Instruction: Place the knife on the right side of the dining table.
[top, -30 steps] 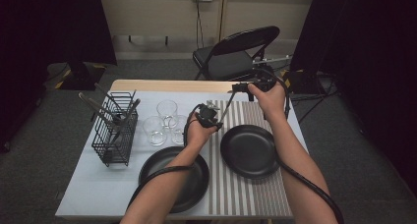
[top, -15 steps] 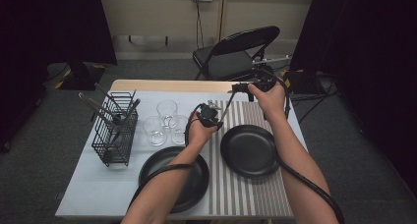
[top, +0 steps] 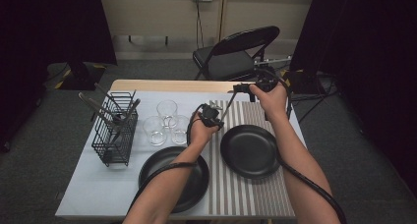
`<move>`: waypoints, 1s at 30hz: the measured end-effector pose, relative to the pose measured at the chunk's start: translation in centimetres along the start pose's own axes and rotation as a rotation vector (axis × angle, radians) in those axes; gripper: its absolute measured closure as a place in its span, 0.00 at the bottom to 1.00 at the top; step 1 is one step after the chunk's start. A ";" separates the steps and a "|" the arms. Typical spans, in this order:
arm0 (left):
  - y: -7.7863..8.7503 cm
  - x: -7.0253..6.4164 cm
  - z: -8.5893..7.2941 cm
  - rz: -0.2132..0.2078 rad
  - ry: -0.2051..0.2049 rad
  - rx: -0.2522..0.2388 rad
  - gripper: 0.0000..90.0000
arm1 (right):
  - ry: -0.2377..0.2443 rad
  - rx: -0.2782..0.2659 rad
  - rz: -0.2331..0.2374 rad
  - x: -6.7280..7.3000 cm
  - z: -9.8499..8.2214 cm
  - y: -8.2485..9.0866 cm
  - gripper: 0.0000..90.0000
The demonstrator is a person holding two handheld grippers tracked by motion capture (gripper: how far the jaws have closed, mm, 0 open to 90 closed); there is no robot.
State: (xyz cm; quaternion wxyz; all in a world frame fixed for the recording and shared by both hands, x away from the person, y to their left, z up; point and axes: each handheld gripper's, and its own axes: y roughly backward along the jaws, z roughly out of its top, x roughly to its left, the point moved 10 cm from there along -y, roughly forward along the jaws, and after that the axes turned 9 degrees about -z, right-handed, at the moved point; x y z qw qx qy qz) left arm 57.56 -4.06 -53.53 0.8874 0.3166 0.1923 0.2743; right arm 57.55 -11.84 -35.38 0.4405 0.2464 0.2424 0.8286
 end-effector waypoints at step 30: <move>0.4 -0.3 -0.3 0.010 -0.052 0.063 0.94 | -0.040 -0.004 0.012 -0.5 0.0 0.0 0.81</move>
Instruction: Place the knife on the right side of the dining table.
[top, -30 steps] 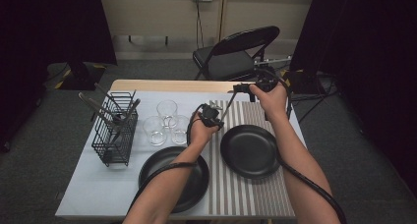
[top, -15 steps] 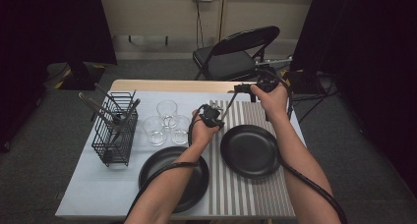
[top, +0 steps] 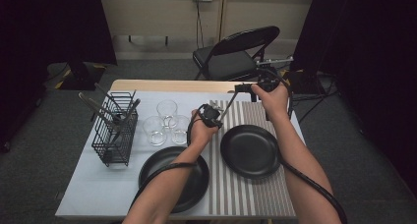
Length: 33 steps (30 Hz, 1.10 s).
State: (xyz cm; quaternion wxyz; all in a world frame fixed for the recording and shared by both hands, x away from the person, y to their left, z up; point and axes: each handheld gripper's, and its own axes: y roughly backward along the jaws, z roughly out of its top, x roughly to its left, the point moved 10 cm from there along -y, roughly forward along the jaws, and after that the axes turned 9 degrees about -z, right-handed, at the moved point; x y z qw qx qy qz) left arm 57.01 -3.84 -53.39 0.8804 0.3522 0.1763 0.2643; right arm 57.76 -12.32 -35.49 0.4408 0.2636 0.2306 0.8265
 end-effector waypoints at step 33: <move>0.3 -0.7 -1.0 -0.021 -0.068 0.039 0.97 | -0.015 -0.003 -0.030 -1.1 -0.7 -0.4 0.77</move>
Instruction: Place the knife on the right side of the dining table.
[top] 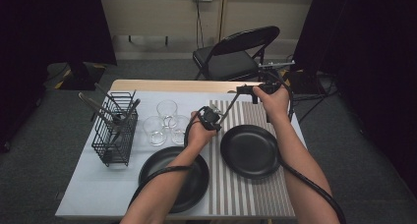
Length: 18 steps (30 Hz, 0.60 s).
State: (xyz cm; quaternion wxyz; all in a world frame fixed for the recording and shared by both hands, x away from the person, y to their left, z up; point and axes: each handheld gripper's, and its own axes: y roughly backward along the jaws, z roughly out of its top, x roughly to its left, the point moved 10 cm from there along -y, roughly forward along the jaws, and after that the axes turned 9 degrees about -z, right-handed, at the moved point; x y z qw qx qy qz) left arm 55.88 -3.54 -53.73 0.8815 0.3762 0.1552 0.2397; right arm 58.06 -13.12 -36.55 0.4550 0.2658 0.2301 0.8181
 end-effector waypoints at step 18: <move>-0.1 -0.1 0.1 0.008 -0.070 0.027 0.99 | 0.003 -0.003 -0.035 -0.9 0.2 -0.6 0.74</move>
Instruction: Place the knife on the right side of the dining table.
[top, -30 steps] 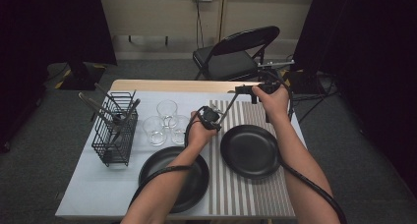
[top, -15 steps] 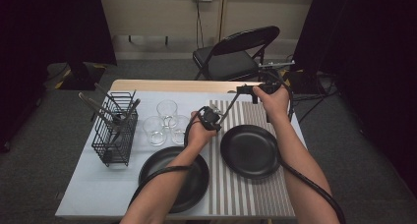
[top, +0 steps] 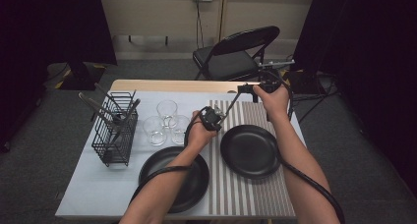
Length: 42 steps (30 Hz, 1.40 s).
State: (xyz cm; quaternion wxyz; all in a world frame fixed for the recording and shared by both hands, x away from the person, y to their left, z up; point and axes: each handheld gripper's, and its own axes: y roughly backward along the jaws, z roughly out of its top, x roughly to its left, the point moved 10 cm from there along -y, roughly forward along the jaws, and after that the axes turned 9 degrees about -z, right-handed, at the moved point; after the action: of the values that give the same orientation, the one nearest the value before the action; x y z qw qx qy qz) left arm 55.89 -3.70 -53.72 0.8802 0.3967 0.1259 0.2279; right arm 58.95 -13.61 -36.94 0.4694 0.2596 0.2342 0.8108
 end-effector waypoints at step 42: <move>0.0 0.2 0.0 0.009 0.026 -0.012 0.99 | 0.092 -0.034 -0.079 -0.3 -3.8 2.3 0.24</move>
State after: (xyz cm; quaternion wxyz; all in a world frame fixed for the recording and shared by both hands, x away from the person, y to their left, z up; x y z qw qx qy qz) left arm 56.01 -3.60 -53.73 0.8798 0.3892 0.1341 0.2375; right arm 55.16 -15.40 -38.43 0.4941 0.2045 0.2518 0.8066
